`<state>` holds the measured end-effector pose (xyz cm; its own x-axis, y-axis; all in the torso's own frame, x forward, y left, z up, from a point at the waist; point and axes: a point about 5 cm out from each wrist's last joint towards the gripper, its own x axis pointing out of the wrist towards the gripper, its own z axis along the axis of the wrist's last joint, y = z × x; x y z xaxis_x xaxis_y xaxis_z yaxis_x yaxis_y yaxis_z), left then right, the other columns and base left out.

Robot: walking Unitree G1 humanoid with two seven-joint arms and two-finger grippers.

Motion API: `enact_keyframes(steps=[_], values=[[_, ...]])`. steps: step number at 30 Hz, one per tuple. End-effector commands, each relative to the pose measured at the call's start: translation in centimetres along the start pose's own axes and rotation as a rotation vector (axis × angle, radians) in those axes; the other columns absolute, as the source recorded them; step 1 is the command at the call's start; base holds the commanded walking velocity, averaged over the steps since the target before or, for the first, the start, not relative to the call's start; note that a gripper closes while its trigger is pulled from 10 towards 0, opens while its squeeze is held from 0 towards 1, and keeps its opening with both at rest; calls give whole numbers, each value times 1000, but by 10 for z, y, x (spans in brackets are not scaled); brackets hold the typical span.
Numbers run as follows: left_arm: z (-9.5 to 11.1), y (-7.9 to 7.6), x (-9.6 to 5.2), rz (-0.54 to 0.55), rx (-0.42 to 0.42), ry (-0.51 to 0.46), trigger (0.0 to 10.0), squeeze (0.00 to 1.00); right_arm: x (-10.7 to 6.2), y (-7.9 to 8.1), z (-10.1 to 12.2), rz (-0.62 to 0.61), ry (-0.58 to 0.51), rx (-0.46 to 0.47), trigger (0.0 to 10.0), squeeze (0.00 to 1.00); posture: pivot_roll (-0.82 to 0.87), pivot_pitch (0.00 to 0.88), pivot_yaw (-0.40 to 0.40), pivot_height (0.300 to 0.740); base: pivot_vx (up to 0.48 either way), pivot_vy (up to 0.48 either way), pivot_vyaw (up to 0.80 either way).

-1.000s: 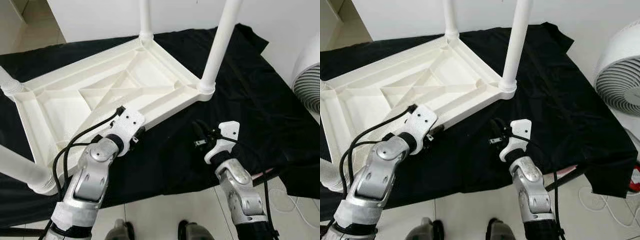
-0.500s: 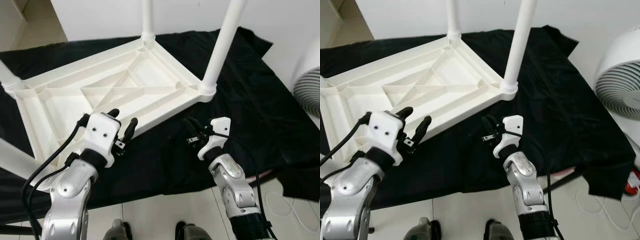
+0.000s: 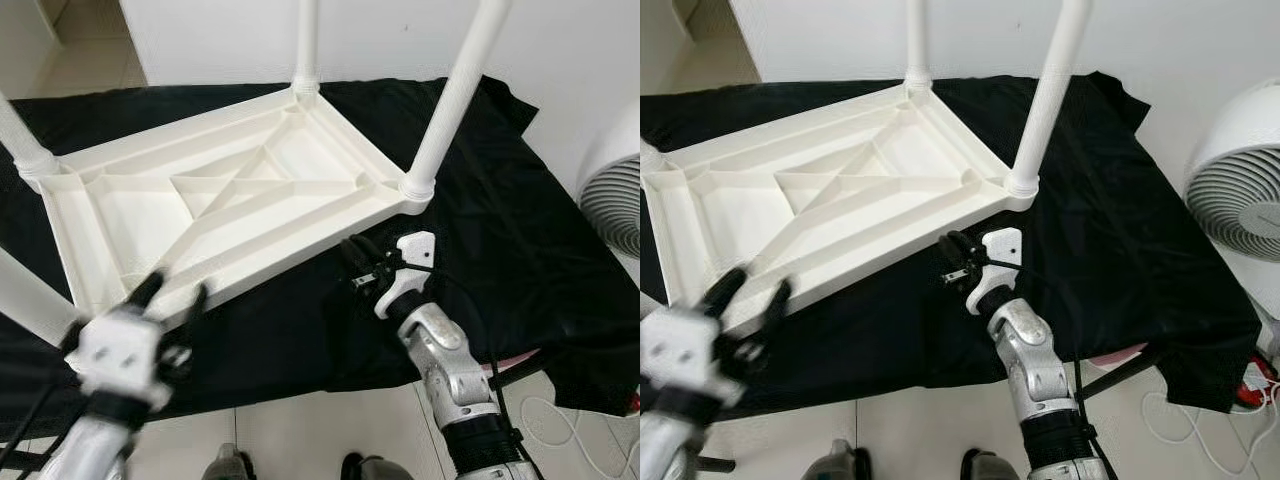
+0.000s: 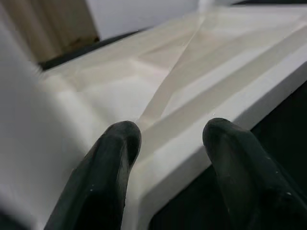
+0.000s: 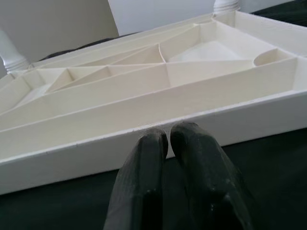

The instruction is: Building children table

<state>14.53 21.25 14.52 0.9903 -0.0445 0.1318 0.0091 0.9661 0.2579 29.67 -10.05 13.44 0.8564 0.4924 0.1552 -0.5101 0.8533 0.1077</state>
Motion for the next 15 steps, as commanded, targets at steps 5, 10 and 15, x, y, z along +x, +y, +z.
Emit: enact_keyframes(steps=[5,10,15], values=[[-1,35,-19,299,50,-8,10000,0,0,4,-9,13,13,13,10000,0,190,126,5,740,0,0,0],[-6,53,-35,393,120,20,10000,0,0,5,-11,12,14,19,10000,0,199,133,11,740,0,0,0],[-13,76,-50,420,206,38,10000,0,-1,4,-14,11,16,19,10000,0,206,138,19,740,0,0,0]])
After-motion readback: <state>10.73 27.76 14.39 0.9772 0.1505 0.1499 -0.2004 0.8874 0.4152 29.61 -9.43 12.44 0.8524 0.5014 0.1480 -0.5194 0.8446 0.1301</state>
